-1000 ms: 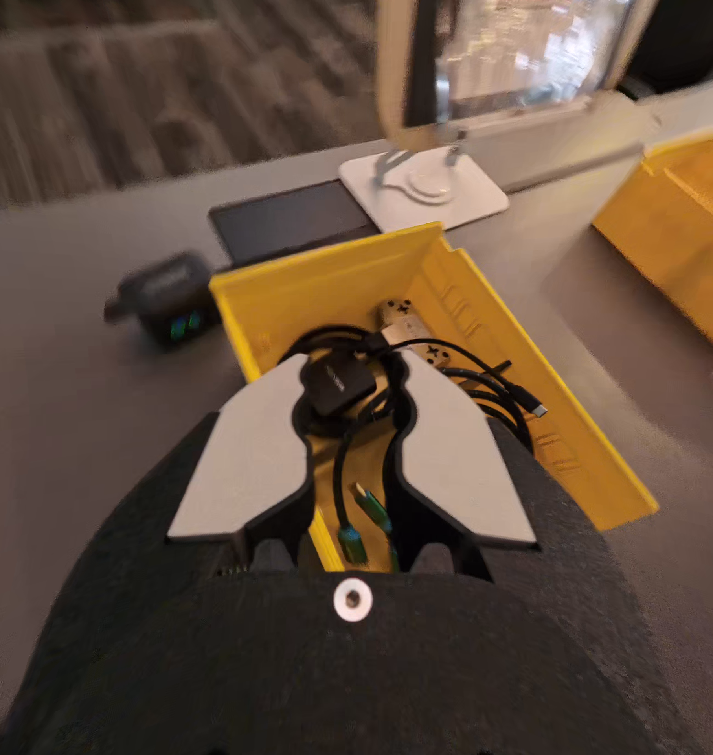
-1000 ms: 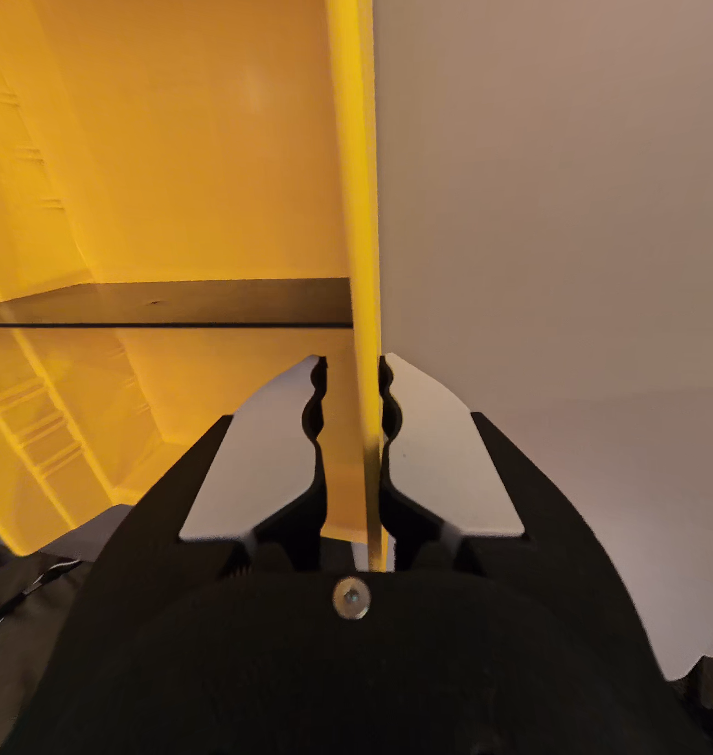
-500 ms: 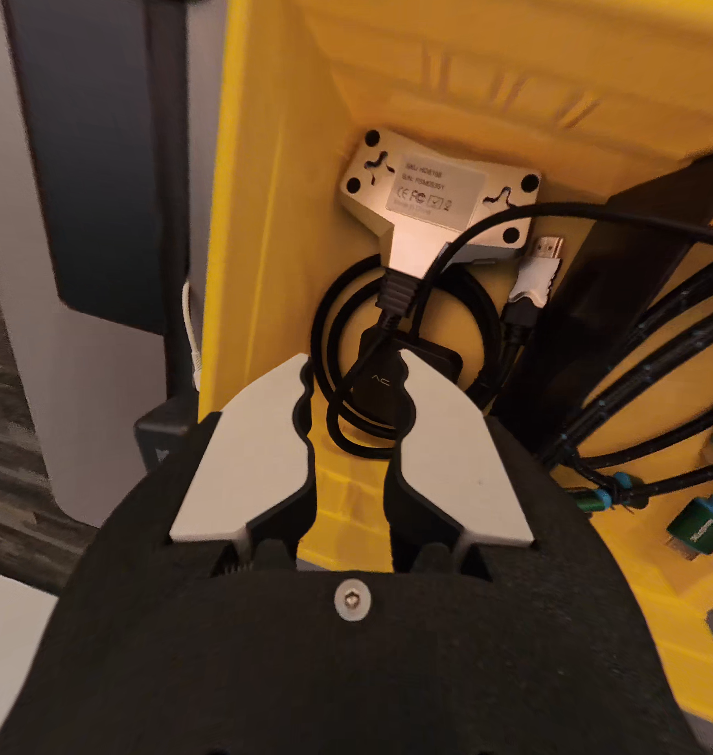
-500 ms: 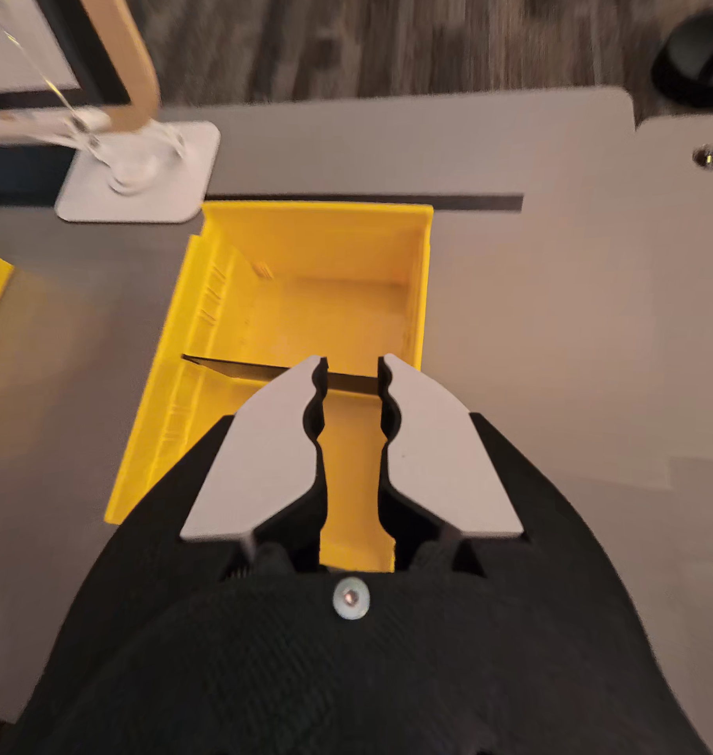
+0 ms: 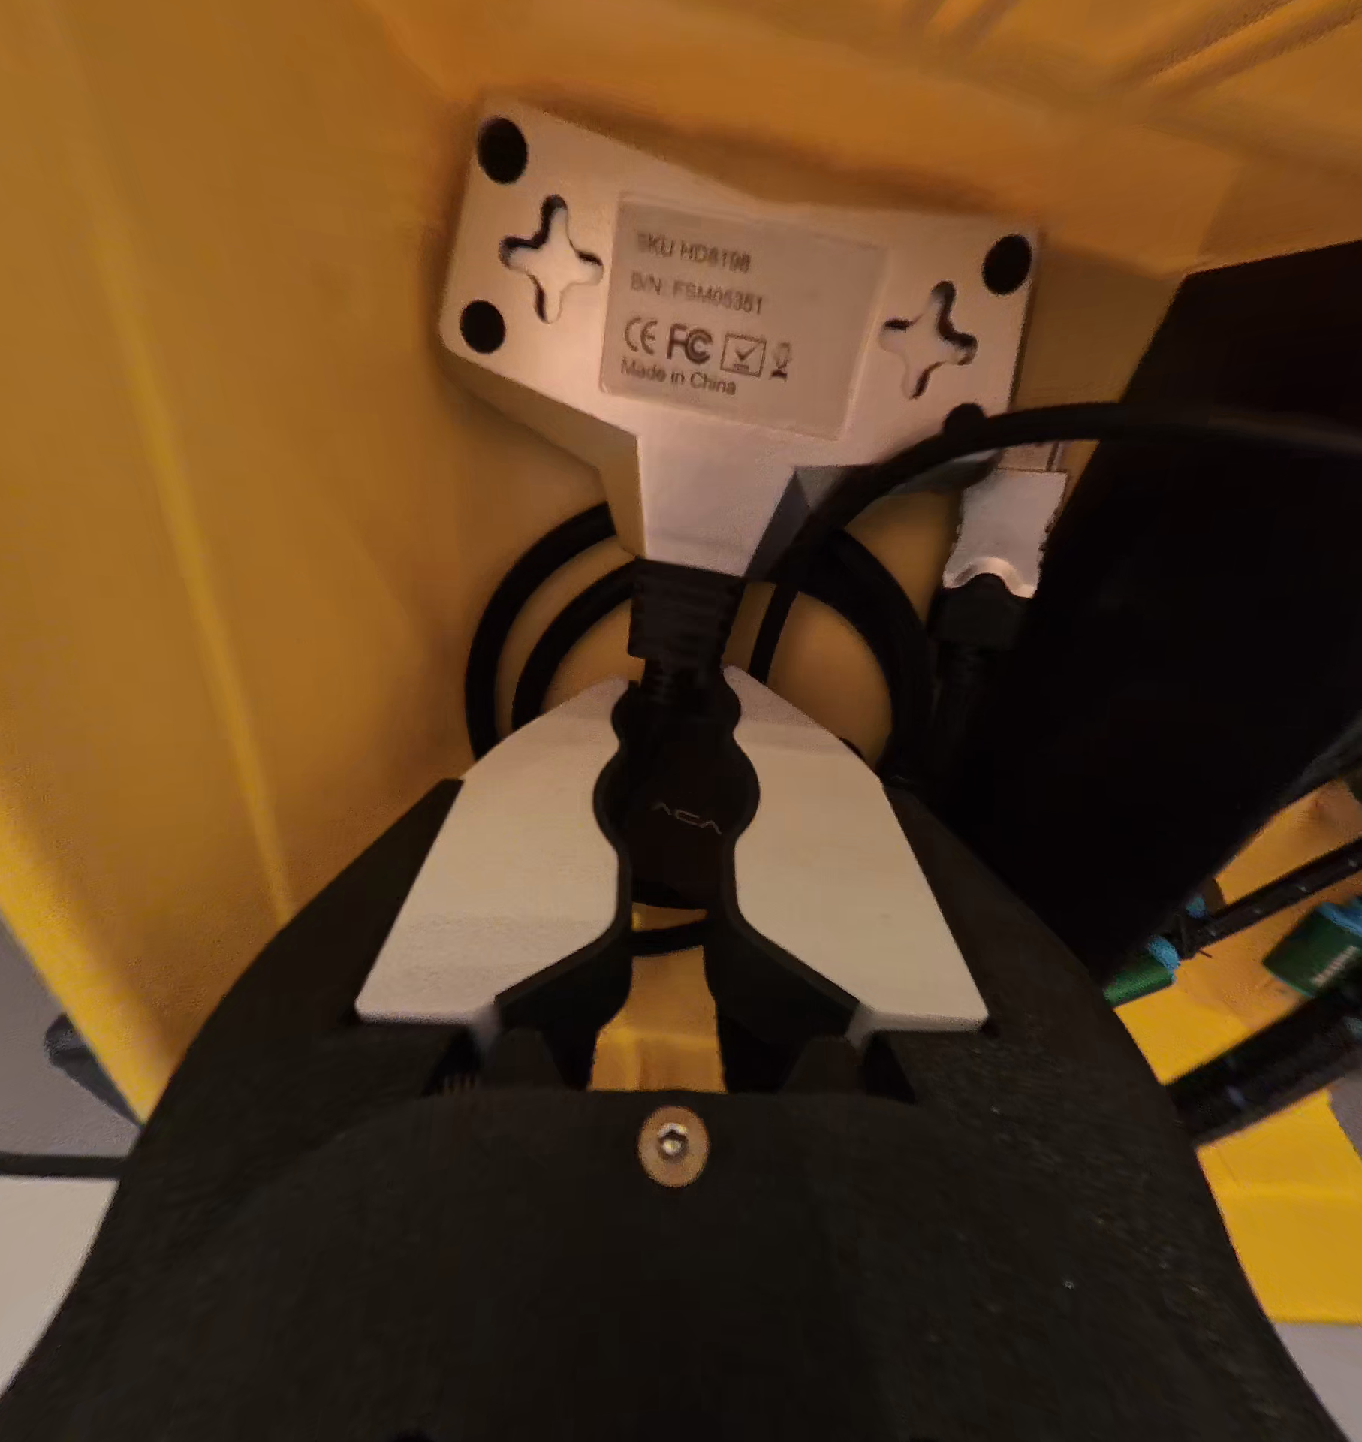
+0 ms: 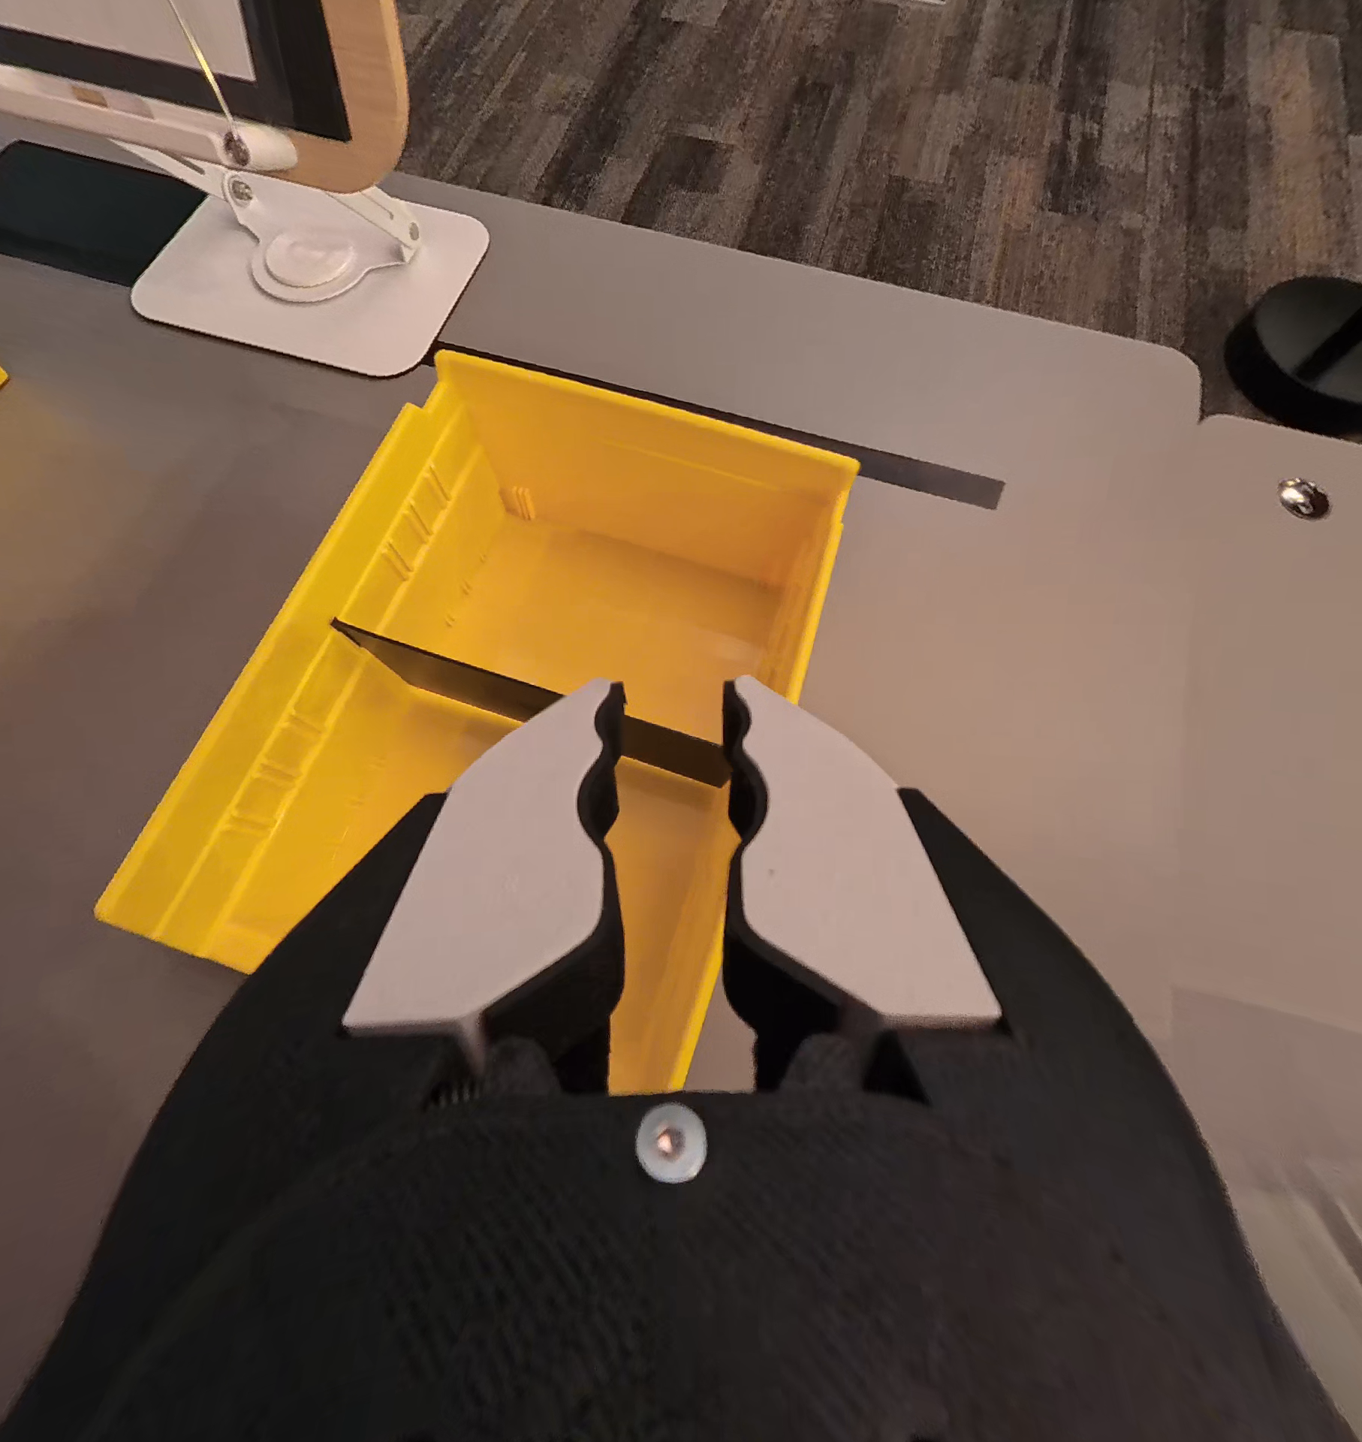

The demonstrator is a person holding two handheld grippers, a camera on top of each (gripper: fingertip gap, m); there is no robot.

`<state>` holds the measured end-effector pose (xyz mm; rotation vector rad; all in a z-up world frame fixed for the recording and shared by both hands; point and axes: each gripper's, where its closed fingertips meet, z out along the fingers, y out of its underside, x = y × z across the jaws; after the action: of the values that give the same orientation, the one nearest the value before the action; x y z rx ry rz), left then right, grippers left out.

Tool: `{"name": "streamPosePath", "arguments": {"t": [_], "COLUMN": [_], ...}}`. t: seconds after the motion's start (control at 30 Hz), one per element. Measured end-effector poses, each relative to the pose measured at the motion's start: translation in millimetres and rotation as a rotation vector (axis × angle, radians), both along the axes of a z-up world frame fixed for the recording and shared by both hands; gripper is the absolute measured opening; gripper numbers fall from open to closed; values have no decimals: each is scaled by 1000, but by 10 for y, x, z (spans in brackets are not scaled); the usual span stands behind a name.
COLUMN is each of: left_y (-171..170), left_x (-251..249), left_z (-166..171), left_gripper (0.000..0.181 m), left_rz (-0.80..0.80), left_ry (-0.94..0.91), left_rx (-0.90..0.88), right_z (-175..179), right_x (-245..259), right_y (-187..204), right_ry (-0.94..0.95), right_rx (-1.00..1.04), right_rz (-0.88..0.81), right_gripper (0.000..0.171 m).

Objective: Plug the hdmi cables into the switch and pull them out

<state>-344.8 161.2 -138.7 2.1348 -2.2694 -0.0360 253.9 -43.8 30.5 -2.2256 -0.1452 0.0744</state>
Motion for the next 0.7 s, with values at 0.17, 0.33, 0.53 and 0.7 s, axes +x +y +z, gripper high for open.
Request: {"name": "streamPosePath", "arguments": {"t": [0.17, 0.33, 0.53, 0.7], "left_y": [0, 1, 80, 111], "left_x": [6, -66, -32, 39], "left_z": [158, 456, 1023, 1578], "left_gripper": [12, 12, 11, 11], "left_rz": [4, 36, 52, 78], "left_ry": [-33, -52, -104, -183], "left_rx": [61, 144, 301, 420], "right_z": [-115, -118, -75, -52], "right_x": [11, -6, -38, -28], "right_y": [25, 38, 52, 44], "right_ry": [-75, -118, -99, -84], "right_rx": [-50, -44, -12, 6], "right_rz": [21, 48, 68, 73], "right_gripper": [25, 25, 25, 25]}}
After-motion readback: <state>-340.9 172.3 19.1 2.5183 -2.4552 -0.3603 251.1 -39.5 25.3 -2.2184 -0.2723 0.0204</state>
